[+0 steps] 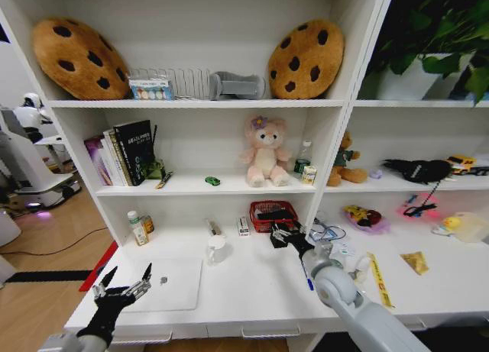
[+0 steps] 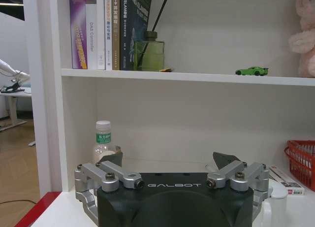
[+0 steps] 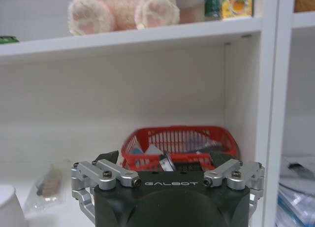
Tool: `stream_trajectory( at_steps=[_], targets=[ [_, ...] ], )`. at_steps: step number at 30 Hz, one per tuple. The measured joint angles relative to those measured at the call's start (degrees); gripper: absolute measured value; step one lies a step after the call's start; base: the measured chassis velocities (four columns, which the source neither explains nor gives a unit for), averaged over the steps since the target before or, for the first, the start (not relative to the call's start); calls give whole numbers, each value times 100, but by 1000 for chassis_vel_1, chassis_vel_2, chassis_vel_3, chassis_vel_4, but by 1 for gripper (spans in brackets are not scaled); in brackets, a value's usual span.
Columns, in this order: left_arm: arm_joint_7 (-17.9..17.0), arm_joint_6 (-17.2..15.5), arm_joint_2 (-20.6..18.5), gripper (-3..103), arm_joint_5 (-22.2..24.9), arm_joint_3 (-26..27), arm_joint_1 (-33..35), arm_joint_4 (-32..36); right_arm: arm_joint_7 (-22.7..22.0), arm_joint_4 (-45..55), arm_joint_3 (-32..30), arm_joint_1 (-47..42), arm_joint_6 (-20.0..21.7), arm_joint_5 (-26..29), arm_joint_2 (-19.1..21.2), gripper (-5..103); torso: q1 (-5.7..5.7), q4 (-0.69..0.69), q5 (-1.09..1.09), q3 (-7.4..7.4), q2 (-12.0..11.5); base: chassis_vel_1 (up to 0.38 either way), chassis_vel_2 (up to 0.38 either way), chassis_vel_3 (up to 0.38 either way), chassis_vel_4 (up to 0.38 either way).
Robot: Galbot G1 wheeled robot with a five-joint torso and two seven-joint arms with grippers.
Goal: Organize the objects on the table.
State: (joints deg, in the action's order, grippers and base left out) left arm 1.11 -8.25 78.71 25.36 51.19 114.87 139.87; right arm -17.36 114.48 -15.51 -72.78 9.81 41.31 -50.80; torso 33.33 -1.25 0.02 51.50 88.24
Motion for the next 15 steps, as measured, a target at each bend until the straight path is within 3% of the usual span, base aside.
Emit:
stream_trajectory(
  at_steps=[6, 15],
  targets=[
    [0, 0, 0, 100, 0, 0, 0, 0, 16, -2, -267, -411, 175, 350, 86, 100, 0, 0, -2, 0, 0, 0, 0, 0, 0],
    [0, 0, 0, 100, 0, 0, 0, 0, -94, -310, -37, -261, 473, 822, 101, 100, 1, 3, -2, 1, -1, 0, 0, 0, 0]
  ],
)
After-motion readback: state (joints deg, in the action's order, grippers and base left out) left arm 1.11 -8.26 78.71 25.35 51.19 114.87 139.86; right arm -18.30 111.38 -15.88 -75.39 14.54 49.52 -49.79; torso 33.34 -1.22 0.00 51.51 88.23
